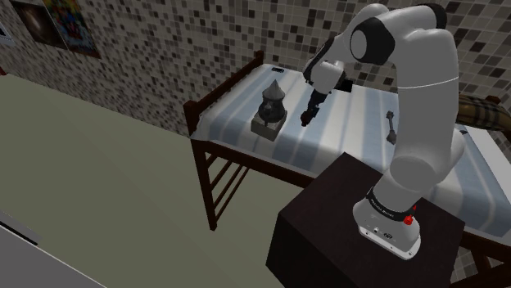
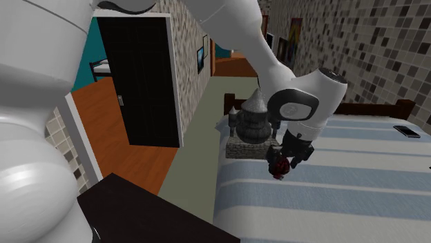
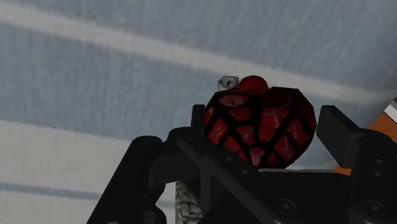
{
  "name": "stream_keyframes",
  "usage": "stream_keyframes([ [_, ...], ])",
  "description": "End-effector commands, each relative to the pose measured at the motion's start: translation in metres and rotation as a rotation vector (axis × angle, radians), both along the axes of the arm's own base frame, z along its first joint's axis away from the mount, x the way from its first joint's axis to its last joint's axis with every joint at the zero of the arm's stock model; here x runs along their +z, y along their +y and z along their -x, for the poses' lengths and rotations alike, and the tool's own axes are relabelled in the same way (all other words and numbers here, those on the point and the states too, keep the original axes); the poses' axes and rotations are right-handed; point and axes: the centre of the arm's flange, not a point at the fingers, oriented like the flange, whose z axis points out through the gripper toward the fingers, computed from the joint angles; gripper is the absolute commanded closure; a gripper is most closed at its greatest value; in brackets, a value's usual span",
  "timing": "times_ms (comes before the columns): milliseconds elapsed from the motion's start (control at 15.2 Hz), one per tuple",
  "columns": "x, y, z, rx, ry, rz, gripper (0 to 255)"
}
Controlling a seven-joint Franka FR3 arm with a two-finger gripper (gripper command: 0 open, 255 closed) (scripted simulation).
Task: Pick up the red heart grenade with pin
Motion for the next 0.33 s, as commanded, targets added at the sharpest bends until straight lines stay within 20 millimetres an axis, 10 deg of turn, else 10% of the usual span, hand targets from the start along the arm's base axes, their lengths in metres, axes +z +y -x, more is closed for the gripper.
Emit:
stream_keyframes([
  [0, 0.01, 0.0, 0.0, 0.0, 0.0, 0.0, 255],
  [264, 0.021, 0.0, 0.0, 0.0, 0.0, 0.0, 255],
])
